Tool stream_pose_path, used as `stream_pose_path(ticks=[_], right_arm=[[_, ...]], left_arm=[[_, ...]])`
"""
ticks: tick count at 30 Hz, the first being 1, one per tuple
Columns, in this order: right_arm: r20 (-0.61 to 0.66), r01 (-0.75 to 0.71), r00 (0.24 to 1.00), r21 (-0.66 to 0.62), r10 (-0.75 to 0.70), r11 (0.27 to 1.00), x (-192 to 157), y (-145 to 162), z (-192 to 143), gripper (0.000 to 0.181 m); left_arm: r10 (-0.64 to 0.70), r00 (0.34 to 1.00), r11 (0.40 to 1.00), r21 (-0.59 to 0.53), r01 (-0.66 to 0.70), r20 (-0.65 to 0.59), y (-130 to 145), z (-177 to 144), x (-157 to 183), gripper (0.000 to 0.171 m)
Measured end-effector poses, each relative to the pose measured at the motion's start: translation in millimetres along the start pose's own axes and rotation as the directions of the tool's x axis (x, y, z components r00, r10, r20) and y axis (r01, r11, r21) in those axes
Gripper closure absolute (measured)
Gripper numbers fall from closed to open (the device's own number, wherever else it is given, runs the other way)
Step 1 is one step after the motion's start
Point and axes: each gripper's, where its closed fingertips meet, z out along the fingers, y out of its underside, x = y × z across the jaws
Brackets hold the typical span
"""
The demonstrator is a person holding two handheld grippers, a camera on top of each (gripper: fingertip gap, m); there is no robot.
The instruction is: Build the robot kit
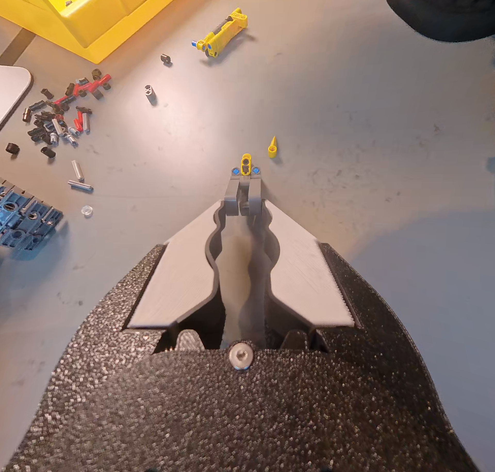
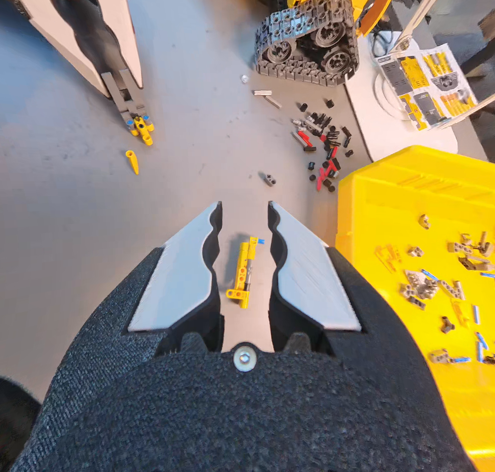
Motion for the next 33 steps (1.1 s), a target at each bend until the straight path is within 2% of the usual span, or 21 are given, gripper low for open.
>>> stream_pose_path(ticks=[7,11,14,19,22,27,33], right_arm=[[0.183,0.056,0.982,-0.062,-0.044,0.996,-53,24,21,0.148],[0.218,0.070,0.975,-0.083,-0.051,0.994,-60,27,29,0.148],[0.161,0.046,0.987,-0.103,-0.029,0.994,-47,32,27,0.147],[-0.087,-0.046,0.996,-0.182,0.031,0.982,6,52,16,0.130],[-0.121,-0.132,0.987,-0.263,0.103,0.956,15,76,18,0.124],[-0.047,-0.126,0.992,-0.287,0.118,0.950,2,84,26,0.165],[0.075,-0.047,0.995,-0.214,0.064,0.976,-26,62,35,0.166]], left_arm=[[-0.007,1.000,1.000,0.010,0.007,0.011,-2,1,-1,0.147],[-0.006,1.000,1.000,0.007,0.006,0.018,-1,1,-2,0.147],[-0.003,1.000,1.000,0.001,0.003,0.021,0,1,-3,0.147],[-0.003,1.000,1.000,-0.007,0.003,0.023,1,2,-3,0.147],[0.000,1.000,1.000,-0.011,0.001,0.024,2,2,-3,0.147],[-0.003,1.000,1.000,-0.019,0.004,0.027,4,2,-4,0.146],[-0.002,1.000,1.000,-0.029,0.003,0.029,5,3,-4,0.146]])
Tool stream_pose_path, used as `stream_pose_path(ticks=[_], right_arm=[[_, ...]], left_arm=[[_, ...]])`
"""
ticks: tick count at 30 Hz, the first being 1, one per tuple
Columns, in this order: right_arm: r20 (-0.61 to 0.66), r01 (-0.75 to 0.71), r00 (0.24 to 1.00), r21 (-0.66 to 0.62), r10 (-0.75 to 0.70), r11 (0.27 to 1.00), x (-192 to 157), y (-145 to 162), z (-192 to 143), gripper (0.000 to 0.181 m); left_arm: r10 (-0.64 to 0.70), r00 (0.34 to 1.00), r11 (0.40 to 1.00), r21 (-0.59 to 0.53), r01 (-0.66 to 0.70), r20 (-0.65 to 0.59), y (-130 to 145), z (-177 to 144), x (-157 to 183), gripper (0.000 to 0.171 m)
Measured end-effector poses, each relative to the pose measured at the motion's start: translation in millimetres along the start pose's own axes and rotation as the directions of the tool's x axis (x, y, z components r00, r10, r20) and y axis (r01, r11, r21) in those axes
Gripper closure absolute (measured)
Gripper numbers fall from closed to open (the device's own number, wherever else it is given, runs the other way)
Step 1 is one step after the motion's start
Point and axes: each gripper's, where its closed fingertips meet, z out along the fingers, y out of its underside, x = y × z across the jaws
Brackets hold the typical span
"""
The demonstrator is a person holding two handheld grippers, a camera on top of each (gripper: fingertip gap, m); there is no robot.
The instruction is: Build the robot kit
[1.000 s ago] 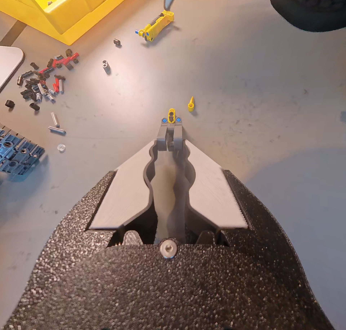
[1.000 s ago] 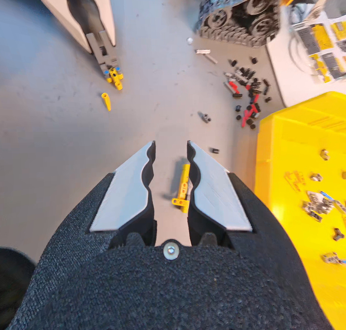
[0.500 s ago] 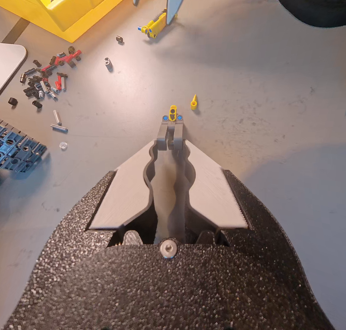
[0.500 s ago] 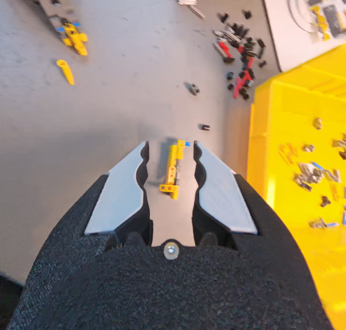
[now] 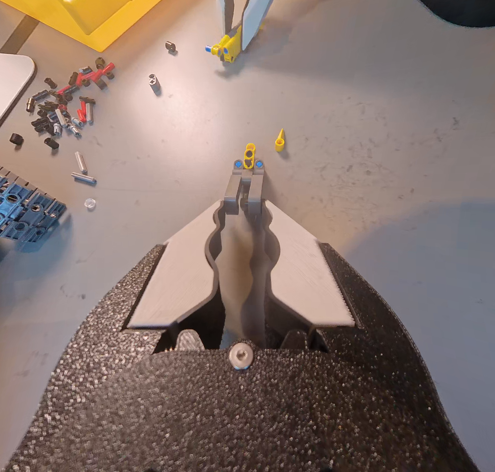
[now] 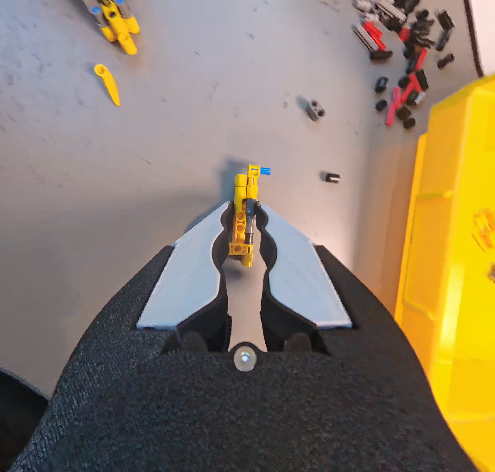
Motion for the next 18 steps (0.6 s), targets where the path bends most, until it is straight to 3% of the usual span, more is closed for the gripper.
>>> stream_pose_path(ticks=[8,18], right_arm=[[0.158,0.123,0.977,0.147,-0.146,0.981,-52,-41,9,0.166],[0.174,0.138,0.970,0.187,-0.171,0.973,-58,-48,10,0.162]], left_arm=[[0.002,1.000,1.000,0.000,-0.002,0.004,0,0,0,0.146],[0.006,1.000,1.000,-0.010,-0.006,0.006,2,0,0,0.146]])
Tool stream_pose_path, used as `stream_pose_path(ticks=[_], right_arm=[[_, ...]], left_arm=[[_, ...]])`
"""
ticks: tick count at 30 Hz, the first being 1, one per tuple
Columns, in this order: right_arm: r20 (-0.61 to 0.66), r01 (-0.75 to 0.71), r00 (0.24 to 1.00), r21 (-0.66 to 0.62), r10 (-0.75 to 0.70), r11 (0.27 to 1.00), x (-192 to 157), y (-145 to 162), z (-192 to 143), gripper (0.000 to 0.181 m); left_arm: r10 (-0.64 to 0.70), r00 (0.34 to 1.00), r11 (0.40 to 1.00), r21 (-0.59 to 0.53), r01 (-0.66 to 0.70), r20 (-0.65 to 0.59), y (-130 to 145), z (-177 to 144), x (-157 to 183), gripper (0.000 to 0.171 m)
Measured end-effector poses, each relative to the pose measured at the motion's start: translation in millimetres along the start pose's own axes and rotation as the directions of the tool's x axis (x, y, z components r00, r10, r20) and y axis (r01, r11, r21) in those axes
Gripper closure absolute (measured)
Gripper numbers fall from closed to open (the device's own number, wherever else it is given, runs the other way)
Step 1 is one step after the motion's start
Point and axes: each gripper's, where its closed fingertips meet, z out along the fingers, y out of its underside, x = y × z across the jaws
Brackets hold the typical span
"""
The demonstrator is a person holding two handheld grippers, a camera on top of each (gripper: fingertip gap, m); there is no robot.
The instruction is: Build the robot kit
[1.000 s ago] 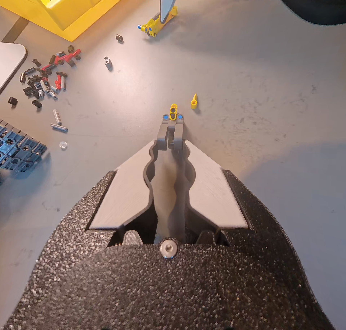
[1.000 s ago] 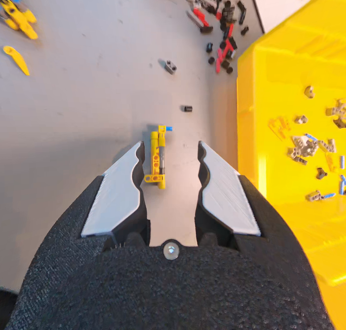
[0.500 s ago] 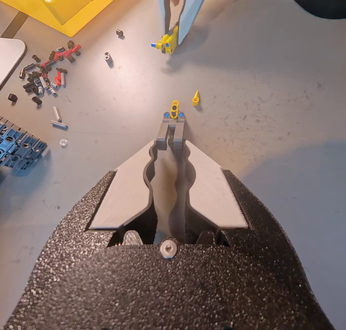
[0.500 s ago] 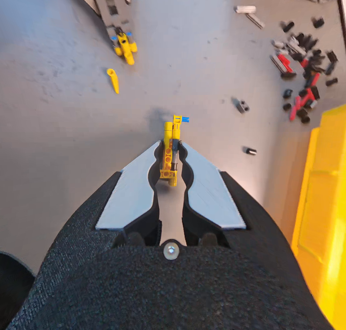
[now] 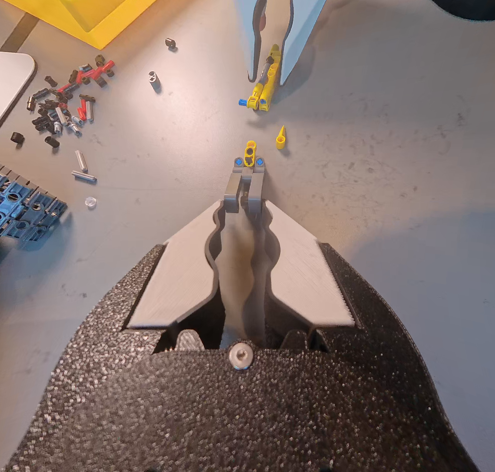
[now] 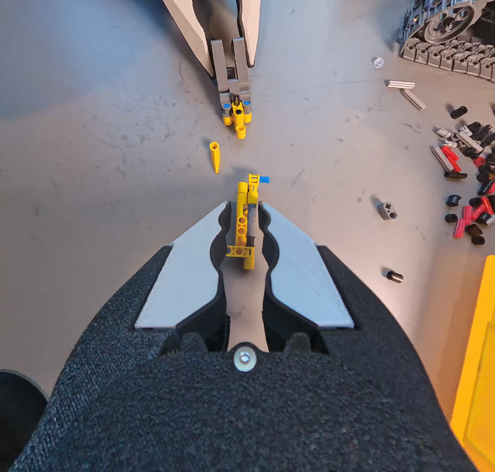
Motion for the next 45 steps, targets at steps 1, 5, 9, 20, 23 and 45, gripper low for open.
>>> stream_pose_path(ticks=[1,5,9,20,23,45], right_arm=[[-0.001,0.000,1.000,0.007,0.000,1.000,0,-1,0,0.162],[0.039,-0.085,0.996,0.034,0.084,0.996,2,-4,2,0.168],[0.176,-0.315,0.942,0.171,0.286,0.934,6,-22,-7,0.168],[0.636,-0.570,0.715,0.291,0.290,0.768,-30,-78,-24,0.181],[0.543,-0.491,0.785,0.252,0.298,0.834,-31,-69,-8,0.181],[0.556,-0.382,0.817,0.324,0.153,0.865,-57,-78,-18,0.157]], left_arm=[[0.000,1.000,1.000,-0.002,0.000,0.001,0,0,0,0.145],[-0.001,1.000,1.000,-0.006,0.001,0.011,1,0,-2,0.140],[0.013,1.000,1.000,-0.003,-0.013,0.002,0,-4,-1,0.133],[0.113,0.994,0.955,0.276,-0.108,-0.002,-62,-26,20,0.133],[0.172,0.985,0.965,0.202,-0.168,-0.002,-53,-20,26,0.136],[0.195,0.964,0.958,0.245,-0.148,-0.182,-50,-26,57,0.134]])
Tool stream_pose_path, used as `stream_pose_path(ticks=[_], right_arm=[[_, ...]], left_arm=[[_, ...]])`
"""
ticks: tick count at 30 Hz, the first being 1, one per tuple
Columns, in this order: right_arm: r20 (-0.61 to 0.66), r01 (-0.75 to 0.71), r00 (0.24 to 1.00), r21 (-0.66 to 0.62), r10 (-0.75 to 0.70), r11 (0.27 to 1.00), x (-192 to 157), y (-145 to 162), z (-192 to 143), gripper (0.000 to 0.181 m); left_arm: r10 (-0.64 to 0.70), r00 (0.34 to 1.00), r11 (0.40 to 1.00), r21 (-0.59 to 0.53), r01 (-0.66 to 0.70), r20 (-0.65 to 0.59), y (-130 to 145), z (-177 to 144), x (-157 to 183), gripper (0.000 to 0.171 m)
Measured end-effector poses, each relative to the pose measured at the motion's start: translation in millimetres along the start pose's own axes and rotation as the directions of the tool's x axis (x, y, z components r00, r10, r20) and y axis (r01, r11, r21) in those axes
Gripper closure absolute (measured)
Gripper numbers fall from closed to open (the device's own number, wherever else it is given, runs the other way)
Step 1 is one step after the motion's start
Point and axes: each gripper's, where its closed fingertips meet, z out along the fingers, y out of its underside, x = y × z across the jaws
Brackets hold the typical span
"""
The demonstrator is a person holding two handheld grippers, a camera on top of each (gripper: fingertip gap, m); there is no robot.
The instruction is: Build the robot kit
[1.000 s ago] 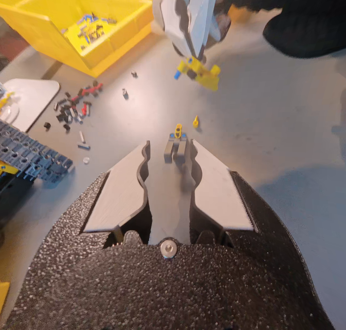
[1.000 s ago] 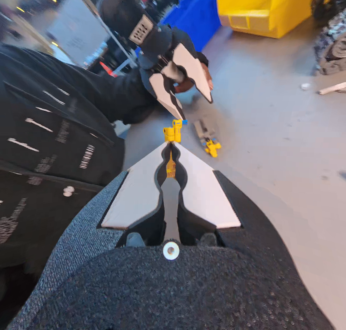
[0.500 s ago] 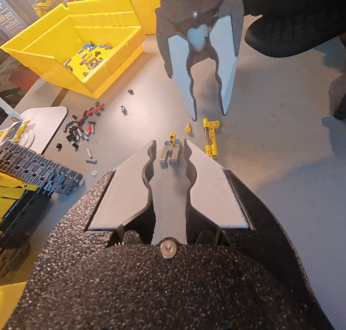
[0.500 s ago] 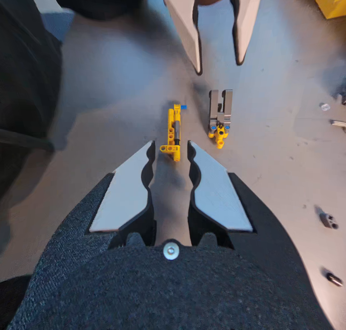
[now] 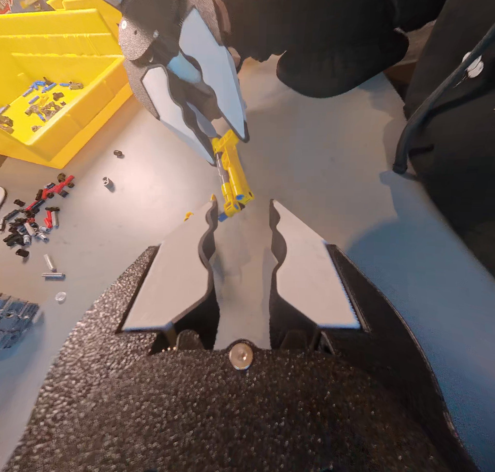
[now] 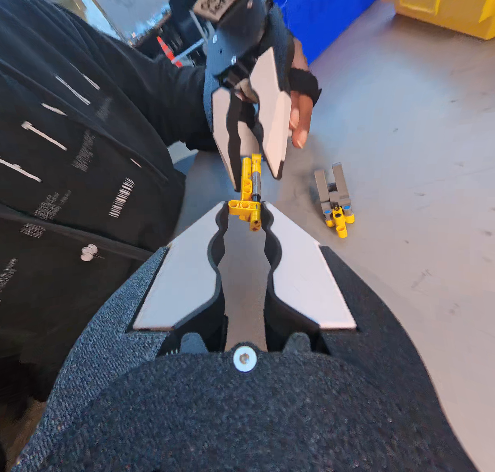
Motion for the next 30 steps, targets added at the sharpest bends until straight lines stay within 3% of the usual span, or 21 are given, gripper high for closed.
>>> stream_pose_path(ticks=[2,12,16,22,30], right_arm=[[0.038,-0.044,0.998,0.023,0.043,0.999,-3,-3,-3,0.157],[0.051,-0.121,0.992,0.122,0.115,0.985,5,-15,-9,0.157],[-0.087,0.062,0.995,0.174,-0.048,0.983,12,-28,-16,0.154],[-0.323,0.324,0.898,0.024,-0.299,0.946,22,-31,-13,0.142],[-0.334,0.473,0.819,-0.068,-0.467,0.879,9,-30,-1,0.147]], left_arm=[[0.036,0.998,0.999,-0.003,-0.036,0.052,-2,2,-5,0.151],[-0.039,0.993,0.999,0.026,0.036,0.110,-6,-2,-21,0.152],[-0.224,0.973,0.970,0.112,0.216,0.063,-15,-5,-27,0.154],[-0.400,0.916,0.895,0.210,0.394,-0.017,-22,-12,-37,0.155],[-0.448,0.885,0.854,0.231,0.466,-0.128,-29,-9,-28,0.155]])
